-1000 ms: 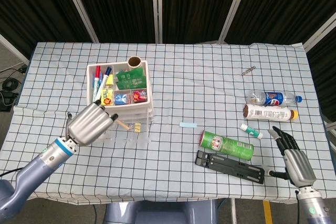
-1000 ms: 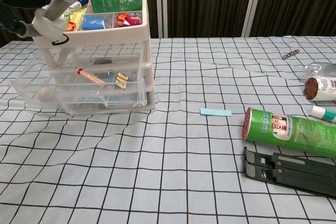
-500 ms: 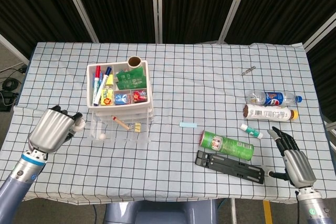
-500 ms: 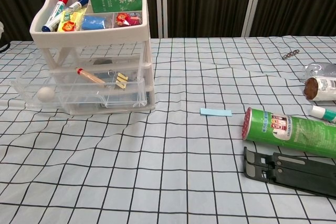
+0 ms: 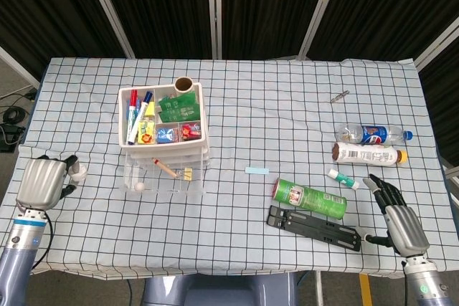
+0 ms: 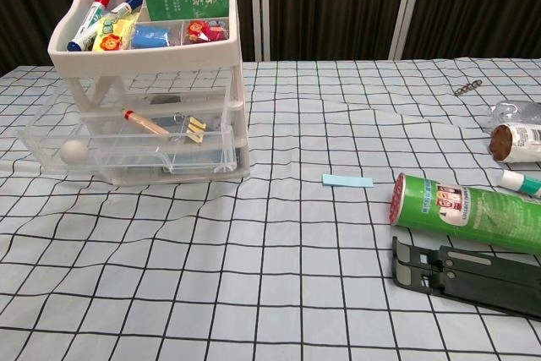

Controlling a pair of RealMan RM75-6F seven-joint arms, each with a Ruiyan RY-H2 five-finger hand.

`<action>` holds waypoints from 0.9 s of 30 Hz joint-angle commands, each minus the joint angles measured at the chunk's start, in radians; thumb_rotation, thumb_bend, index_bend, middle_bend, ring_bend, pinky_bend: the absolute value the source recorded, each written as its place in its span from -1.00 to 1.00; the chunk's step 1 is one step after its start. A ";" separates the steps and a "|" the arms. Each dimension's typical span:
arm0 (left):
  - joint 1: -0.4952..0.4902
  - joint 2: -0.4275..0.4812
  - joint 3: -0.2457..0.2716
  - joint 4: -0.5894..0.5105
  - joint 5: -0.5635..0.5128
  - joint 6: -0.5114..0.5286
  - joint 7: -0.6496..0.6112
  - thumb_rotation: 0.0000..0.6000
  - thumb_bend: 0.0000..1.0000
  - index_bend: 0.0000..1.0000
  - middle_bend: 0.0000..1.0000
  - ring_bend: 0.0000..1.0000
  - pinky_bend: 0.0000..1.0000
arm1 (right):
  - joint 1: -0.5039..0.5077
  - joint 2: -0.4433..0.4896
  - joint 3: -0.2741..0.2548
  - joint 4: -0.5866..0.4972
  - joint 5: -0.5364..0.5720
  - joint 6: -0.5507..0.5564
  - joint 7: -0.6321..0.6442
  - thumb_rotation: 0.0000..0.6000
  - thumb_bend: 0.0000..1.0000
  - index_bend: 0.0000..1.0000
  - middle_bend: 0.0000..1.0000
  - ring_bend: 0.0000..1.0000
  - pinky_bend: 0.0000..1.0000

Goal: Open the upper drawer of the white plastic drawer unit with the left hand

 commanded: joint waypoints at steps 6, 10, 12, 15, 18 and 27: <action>0.000 -0.128 -0.021 0.133 -0.060 -0.078 -0.042 1.00 -0.34 0.16 0.77 0.54 0.28 | 0.001 -0.001 0.002 0.002 0.004 -0.003 -0.003 1.00 -0.78 -0.95 -1.00 -1.00 -1.00; -0.005 -0.184 -0.033 0.175 -0.074 -0.092 -0.034 1.00 -0.35 0.14 0.77 0.54 0.28 | 0.000 -0.001 0.001 0.001 0.005 -0.002 -0.007 1.00 -0.78 -0.95 -1.00 -1.00 -1.00; -0.007 -0.203 -0.037 0.184 -0.080 -0.098 -0.036 1.00 -0.36 0.11 0.77 0.54 0.28 | 0.000 -0.002 0.001 0.000 0.004 -0.002 -0.009 1.00 -0.78 -0.95 -1.00 -1.00 -1.00; -0.010 -0.231 -0.039 0.202 -0.075 -0.098 -0.030 1.00 -0.44 0.00 0.77 0.54 0.28 | 0.000 -0.002 0.001 0.001 0.003 -0.002 -0.010 1.00 -0.78 -0.95 -1.00 -1.00 -1.00; -0.011 -0.256 -0.043 0.227 -0.066 -0.094 -0.028 1.00 -0.67 -0.06 0.77 0.54 0.28 | 0.000 -0.002 0.000 0.001 0.001 0.000 -0.009 1.00 -0.78 -0.95 -1.00 -1.00 -1.00; -0.002 -0.288 -0.055 0.246 -0.022 -0.053 -0.062 1.00 -0.78 -0.32 0.72 0.53 0.27 | 0.000 -0.006 -0.001 0.002 -0.001 0.000 -0.017 1.00 -0.78 -0.95 -1.00 -1.00 -1.00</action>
